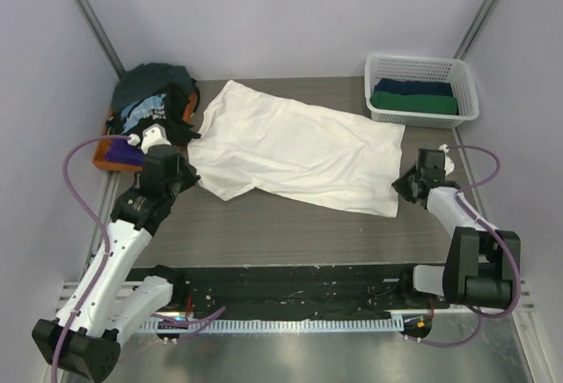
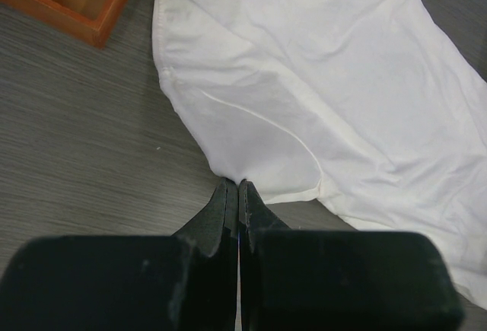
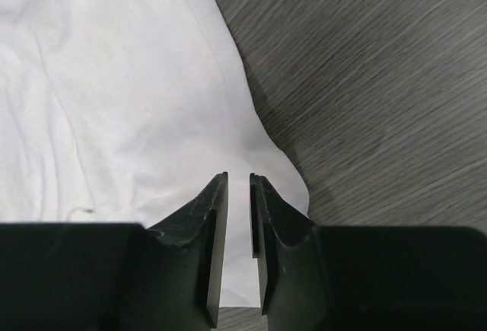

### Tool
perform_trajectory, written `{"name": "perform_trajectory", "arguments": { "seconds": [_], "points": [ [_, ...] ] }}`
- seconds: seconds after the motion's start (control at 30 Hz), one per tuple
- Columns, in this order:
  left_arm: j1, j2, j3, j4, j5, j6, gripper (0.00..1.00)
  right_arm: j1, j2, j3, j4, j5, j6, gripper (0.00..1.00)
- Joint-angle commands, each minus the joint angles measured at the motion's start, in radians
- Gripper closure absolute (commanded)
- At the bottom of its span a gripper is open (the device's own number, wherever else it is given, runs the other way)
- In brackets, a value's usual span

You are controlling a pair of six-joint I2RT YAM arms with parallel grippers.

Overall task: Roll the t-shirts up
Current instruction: Flatten out the T-shirt at the center of the board.

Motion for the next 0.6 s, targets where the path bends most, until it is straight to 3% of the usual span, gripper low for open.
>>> {"name": "perform_trajectory", "arguments": {
  "seconds": [0.0,0.17,0.47,0.57],
  "points": [
    [0.004,-0.001,0.043,0.023,-0.004,0.021,1.0,-0.002,-0.047,0.007,-0.02,0.089,-0.018,0.74],
    [0.004,-0.009,0.046,0.02,-0.012,0.024,1.0,-0.002,0.019,0.032,-0.024,0.097,-0.015,0.58],
    [0.004,-0.008,0.045,0.022,-0.006,0.022,1.0,-0.002,0.116,0.075,0.032,0.141,-0.052,0.58],
    [0.006,-0.008,0.045,0.022,-0.006,0.022,1.0,-0.001,0.149,0.075,0.061,0.106,-0.044,0.67]
  ]
}}
